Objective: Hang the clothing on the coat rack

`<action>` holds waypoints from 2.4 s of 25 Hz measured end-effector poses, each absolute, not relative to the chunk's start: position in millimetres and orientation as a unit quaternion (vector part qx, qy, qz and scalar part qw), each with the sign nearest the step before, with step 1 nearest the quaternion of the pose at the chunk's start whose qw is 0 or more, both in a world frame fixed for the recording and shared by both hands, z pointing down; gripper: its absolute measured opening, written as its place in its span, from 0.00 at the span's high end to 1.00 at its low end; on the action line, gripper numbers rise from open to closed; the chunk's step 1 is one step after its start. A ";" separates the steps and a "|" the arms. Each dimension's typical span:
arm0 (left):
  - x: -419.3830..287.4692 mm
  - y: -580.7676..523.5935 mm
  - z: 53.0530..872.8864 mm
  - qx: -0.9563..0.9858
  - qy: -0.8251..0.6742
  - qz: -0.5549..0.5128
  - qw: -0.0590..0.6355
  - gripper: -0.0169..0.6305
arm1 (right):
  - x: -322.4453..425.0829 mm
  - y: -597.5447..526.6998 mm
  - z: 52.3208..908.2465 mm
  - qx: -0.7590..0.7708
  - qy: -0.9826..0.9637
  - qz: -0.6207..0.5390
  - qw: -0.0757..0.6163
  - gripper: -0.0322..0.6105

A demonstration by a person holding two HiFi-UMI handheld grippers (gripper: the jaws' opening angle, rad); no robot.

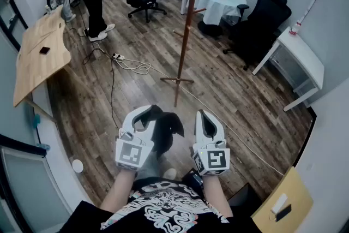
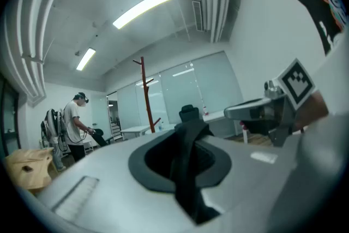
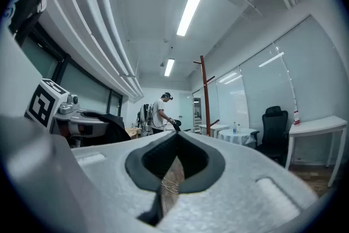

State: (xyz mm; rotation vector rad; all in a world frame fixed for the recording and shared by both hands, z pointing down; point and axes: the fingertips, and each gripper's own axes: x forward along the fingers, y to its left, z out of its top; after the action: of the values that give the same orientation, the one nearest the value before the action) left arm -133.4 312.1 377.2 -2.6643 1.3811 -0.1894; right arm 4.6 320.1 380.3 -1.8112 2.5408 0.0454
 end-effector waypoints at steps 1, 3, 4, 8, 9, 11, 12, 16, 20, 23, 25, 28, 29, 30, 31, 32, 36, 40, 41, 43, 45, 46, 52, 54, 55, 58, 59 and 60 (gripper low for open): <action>-132.2 310.0 377.7 -0.884 0.459 -0.060 0.065 0.95 | 10.1 318.4 384.4 -0.592 0.806 0.009 0.008 0.95; -130.7 306.0 378.8 -0.884 0.459 -0.058 0.067 0.95 | 20.4 314.2 392.0 -0.614 0.789 -0.006 0.005 0.95; -131.0 303.9 379.5 -0.884 0.457 -0.060 0.075 0.95 | 24.2 311.5 394.3 -0.623 0.782 -0.014 0.007 0.95; -130.8 301.4 380.0 -0.885 0.456 -0.063 0.074 0.95 | 23.3 308.8 388.2 -0.623 0.782 -0.024 0.026 0.95; -130.0 301.4 380.0 -0.885 0.454 -0.066 0.075 0.95 | 21.4 311.4 387.9 -0.617 0.786 -0.021 0.024 0.95; -129.8 300.1 375.2 -0.885 0.454 -0.069 0.079 0.95 | 20.2 317.2 391.7 -0.605 0.795 -0.023 0.024 0.95; -130.4 299.1 371.9 -0.885 0.454 -0.067 0.081 0.95 | 21.5 320.3 394.8 -0.602 0.798 -0.027 0.024 0.95; -131.9 294.5 364.4 -0.884 0.454 -0.060 0.096 0.95 | 33.3 329.5 404.4 -0.611 0.790 -0.035 0.017 0.95; -122.2 291.3 360.4 -0.884 0.452 -0.065 0.104 0.95 | 45.2 336.9 402.6 -0.616 0.787 -0.034 0.014 0.95; -113.3 292.8 360.3 -0.887 0.447 -0.063 0.094 0.95 | 48.6 339.1 401.8 -0.616 0.787 -0.034 0.014 0.95; -110.0 293.5 361.4 -0.890 0.443 -0.061 0.092 0.95 | 48.6 338.7 403.0 -0.617 0.786 -0.035 0.013 0.95; -108.6 288.8 365.2 -0.891 0.442 -0.060 0.087 0.95 | 50.7 333.8 406.7 -0.619 0.784 -0.038 0.010 0.95; -108.5 285.9 367.1 -0.891 0.442 -0.059 0.084 0.95 | 52.0 331.5 408.2 -0.620 0.784 -0.038 0.009 0.95; -108.4 282.8 369.5 -0.891 0.443 -0.058 0.081 0.95 | 53.4 329.1 409.8 -0.621 0.783 -0.038 0.007 0.95; -108.1 279.4 372.0 -0.891 0.443 -0.057 0.076 0.95 | 54.7 326.9 411.4 -0.622 0.782 -0.038 0.005 0.95; -107.8 275.7 374.6 -0.892 0.443 -0.055 0.071 0.95 | 55.6 324.5 412.5 -0.622 0.782 -0.037 0.003 0.95; -103.7 256.1 380.7 -0.896 0.437 -0.053 0.059 0.95 | 57.6 308.5 413.3 -0.622 0.782 -0.036 0.001 0.95; -93.7 232.0 388.0 -0.900 0.429 -0.054 0.053 0.95 | 63.6 284.6 420.2 -0.625 0.780 -0.040 -0.003 0.95; -90.5 225.0 390.2 -0.901 0.428 -0.054 0.052 0.95 | 66.1 277.5 422.6 -0.625 0.780 -0.041 -0.004 0.95; -84.9 208.7 393.6 -0.902 0.425 -0.055 0.050 0.95 | 70.2 260.6 426.8 -0.625 0.779 -0.043 -0.004 0.95; -81.2 189.7 395.3 -0.904 0.421 -0.056 0.051 0.95 | 72.4 240.4 429.4 -0.626 0.779 -0.047 -0.003 0.95; -79.9 179.5 395.6 -0.905 0.419 -0.056 0.051 0.95 | 73.2 229.4 430.1 -0.626 0.778 -0.048 -0.001 0.95; -75.6 119.5 395.4 -0.910 0.409 -0.052 0.048 0.95 | 76.1 169.6 433.1 -0.632 0.773 -0.056 0.005 0.95; -74.1 101.5 393.8 -0.912 0.406 -0.047 0.041 0.95 | 76.5 152.8 432.7 -0.637 0.769 -0.056 0.006 0.95; -73.9 92.1 394.5 -0.913 0.402 -0.046 0.044 0.95 | 76.7 144.8 432.2 -0.639 0.767 -0.056 0.009 0.95; -71.3 65.6 396.4 -0.918 0.391 -0.046 0.054 0.95 | 80.2 121.7 431.6 -0.644 0.763 -0.054 0.015 0.95; -69.7 57.2 395.7 -0.919 0.389 -0.044 0.056 0.95 | 81.9 113.6 431.4 -0.646 0.762 -0.052 0.013 0.95; -68.2 48.6 394.9 -0.919 0.387 -0.042 0.056 0.95 | 83.6 105.3 431.1 -0.648 0.760 -0.049 0.010 0.95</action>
State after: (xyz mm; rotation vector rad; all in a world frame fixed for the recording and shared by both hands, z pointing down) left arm -68.2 48.6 394.9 -2.7893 1.1738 -0.1259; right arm 83.6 105.3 431.1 -2.0226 2.3738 -0.1523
